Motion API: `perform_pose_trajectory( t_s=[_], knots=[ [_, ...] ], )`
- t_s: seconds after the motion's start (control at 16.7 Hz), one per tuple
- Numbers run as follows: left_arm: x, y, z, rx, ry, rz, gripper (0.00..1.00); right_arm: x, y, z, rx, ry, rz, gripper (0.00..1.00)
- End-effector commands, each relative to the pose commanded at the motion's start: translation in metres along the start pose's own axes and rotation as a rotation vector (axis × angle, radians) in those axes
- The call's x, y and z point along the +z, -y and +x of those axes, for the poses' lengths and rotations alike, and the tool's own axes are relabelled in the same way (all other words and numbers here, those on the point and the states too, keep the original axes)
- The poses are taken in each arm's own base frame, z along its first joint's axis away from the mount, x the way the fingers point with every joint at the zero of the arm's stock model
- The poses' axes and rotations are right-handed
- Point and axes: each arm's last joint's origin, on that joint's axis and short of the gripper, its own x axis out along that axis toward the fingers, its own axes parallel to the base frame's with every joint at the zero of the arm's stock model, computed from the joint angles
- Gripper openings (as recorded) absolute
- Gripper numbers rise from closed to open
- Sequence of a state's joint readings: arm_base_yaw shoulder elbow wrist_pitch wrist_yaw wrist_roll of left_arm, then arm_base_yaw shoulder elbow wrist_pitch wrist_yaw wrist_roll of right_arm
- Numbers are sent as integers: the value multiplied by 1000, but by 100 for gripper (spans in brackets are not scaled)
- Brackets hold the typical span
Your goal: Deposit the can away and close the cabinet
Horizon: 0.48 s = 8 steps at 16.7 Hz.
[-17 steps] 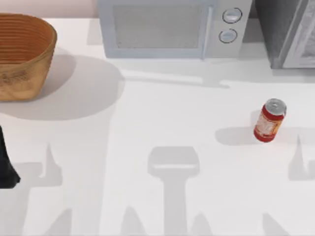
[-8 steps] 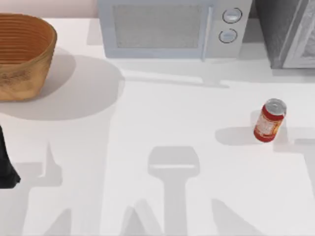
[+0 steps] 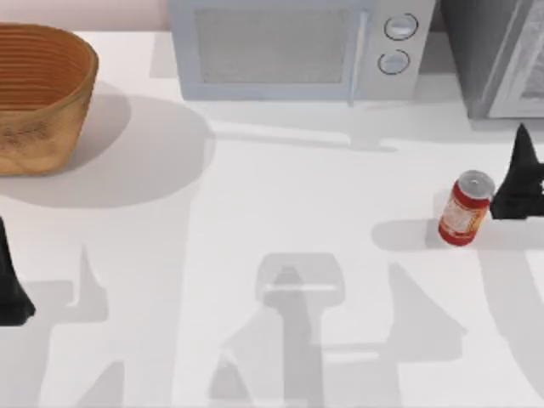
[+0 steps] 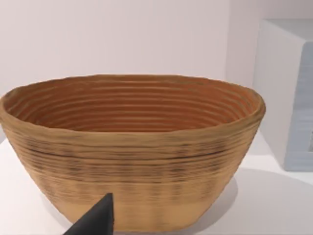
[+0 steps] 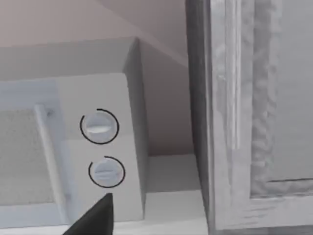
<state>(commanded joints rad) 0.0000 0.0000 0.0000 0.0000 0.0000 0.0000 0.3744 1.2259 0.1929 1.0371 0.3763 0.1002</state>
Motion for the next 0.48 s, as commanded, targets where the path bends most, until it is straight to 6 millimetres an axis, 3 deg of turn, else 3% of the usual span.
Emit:
perform_pose_trajectory(
  t_s=[0.48],
  knots=[
    [0,0,0,0,0,0,100,-95,-34,10,4,-181,-73,100]
  ],
)
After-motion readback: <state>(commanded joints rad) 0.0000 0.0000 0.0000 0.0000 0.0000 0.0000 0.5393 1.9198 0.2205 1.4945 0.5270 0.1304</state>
